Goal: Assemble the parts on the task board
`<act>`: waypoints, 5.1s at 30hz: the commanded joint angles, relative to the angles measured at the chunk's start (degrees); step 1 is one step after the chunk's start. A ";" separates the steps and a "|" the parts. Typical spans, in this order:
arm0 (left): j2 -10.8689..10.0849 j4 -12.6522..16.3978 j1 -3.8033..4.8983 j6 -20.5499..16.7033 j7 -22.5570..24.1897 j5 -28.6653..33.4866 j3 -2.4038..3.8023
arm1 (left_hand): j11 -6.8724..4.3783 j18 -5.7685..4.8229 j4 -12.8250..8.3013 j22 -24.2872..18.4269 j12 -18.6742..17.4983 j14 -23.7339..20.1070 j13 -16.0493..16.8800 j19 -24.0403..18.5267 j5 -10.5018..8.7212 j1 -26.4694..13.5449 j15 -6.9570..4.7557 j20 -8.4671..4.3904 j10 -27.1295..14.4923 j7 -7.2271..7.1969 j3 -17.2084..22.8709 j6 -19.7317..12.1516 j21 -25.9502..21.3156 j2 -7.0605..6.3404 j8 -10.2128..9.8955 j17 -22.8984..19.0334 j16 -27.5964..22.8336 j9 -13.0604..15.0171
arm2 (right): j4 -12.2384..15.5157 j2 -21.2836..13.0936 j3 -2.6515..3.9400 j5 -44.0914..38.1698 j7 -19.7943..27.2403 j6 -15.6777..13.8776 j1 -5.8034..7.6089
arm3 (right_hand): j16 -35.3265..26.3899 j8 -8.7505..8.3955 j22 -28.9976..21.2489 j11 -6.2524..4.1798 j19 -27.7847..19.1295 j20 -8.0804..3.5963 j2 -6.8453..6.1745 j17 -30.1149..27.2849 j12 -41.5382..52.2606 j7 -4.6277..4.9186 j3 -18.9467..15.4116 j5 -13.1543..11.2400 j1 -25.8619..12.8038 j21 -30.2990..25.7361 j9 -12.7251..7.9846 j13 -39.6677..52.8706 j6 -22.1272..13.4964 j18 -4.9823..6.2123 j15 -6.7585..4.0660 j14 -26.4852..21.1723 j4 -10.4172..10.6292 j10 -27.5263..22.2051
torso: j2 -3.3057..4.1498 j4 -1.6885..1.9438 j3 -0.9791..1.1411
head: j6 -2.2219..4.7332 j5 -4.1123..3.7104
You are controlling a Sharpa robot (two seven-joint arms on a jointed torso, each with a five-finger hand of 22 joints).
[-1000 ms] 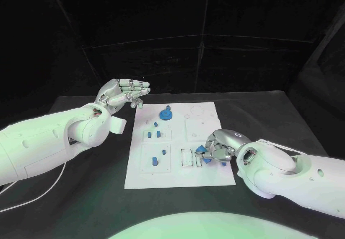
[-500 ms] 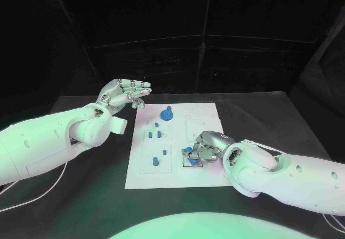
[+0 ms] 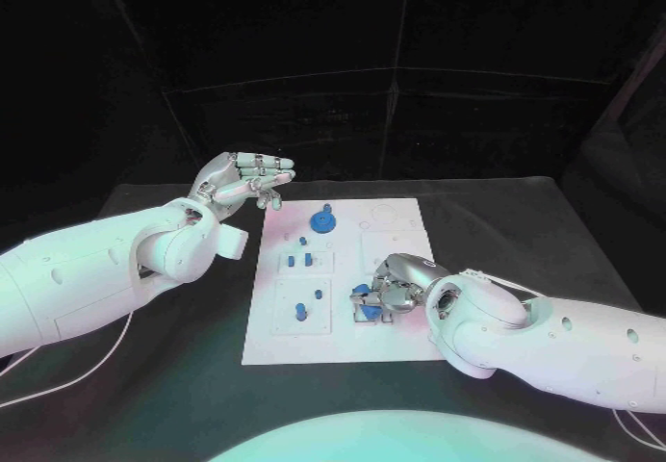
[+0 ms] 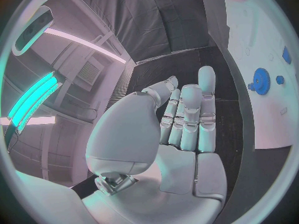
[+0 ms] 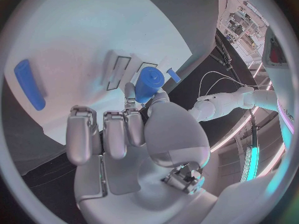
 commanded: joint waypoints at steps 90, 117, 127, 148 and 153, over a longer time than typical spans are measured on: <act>-0.65 0.13 0.07 0.71 0.09 0.20 0.02 | -0.15 0.85 0.01 -0.13 0.33 -0.49 -0.10 -0.26 0.35 -0.49 -0.18 0.25 -0.64 0.12 -0.44 -0.39 -0.29 0.28 0.45 -0.25 0.20 -0.05 | 2.58 -14.68 0.03 -6.77 1.30 10.66 0.33 | -1.00 -8.61 3.45 1.77 0.72 1.49 -3.07 4.15 -5.17 0.74 -4.07 -5.08 8.07 -1.21 -0.20 2.42 -0.03 0.00 1.53 4.03 -2.46 -1.77 | -0.01 0.03 -0.02 | 0.00 -2.47; -0.55 0.10 0.06 0.65 0.04 0.20 0.02 | -0.16 0.85 -0.01 -0.15 0.43 -0.50 -0.09 -0.25 0.35 -0.47 -0.20 0.25 -0.68 0.10 -0.45 -0.35 -0.31 0.32 0.51 -0.27 0.24 -0.04 | 1.60 -11.66 0.00 -8.61 0.71 14.45 0.09 | -0.48 -12.68 3.89 1.62 0.82 1.24 -1.57 5.47 -6.69 0.77 5.40 1.32 18.09 -1.14 -1.51 2.07 0.71 -0.08 1.33 4.19 -9.56 -2.58 | -0.19 -0.01 0.06 | 0.00 -2.06; -0.40 0.04 0.03 0.68 0.06 0.20 0.01 | -0.16 0.85 -0.01 -0.15 0.43 -0.50 -0.09 -0.25 0.35 -0.47 -0.20 0.25 -0.68 0.10 -0.45 -0.35 -0.31 0.32 0.51 -0.27 0.24 -0.04 | 4.38 -12.73 0.04 -0.53 0.54 4.27 0.12 | -0.26 -13.96 4.47 1.45 1.12 0.98 -4.16 5.98 -6.32 0.65 11.78 9.11 16.28 -0.80 -1.77 2.54 1.70 -0.19 1.11 4.30 -7.30 -2.04 | 0.01 0.16 -0.03 | 0.24 -2.20; -0.28 0.05 0.01 0.81 0.04 0.20 0.01 | -0.16 0.85 -0.01 -0.15 0.43 -0.50 -0.09 -0.25 0.35 -0.47 -0.20 0.25 -0.68 0.10 -0.45 -0.35 -0.31 0.32 0.51 -0.27 0.24 -0.04 | 5.52 -9.99 0.06 6.99 1.48 -2.92 0.15 | -0.19 -14.29 4.80 1.33 1.26 0.97 -8.42 6.22 -6.16 0.47 16.98 9.47 11.39 -0.65 -1.20 2.83 2.86 -0.24 1.08 4.36 -3.81 -1.55 | 0.03 0.20 -0.05 | -0.05 -2.05; -0.30 0.11 0.01 0.86 0.02 0.20 0.01 | -0.16 0.85 -0.01 -0.15 0.43 -0.50 -0.09 -0.25 0.35 -0.47 -0.20 0.25 -0.68 0.10 -0.45 -0.35 -0.31 0.32 0.51 -0.27 0.24 -0.04 | 4.33 -8.73 0.06 7.36 0.61 -0.41 0.16 | -0.02 -13.63 5.24 0.95 1.48 0.80 -8.92 6.52 -6.35 -0.05 16.64 10.51 9.26 -0.38 -0.66 2.70 4.12 -0.33 0.82 4.42 -2.51 -1.39 | 0.06 0.11 -0.06 | -0.16 -1.90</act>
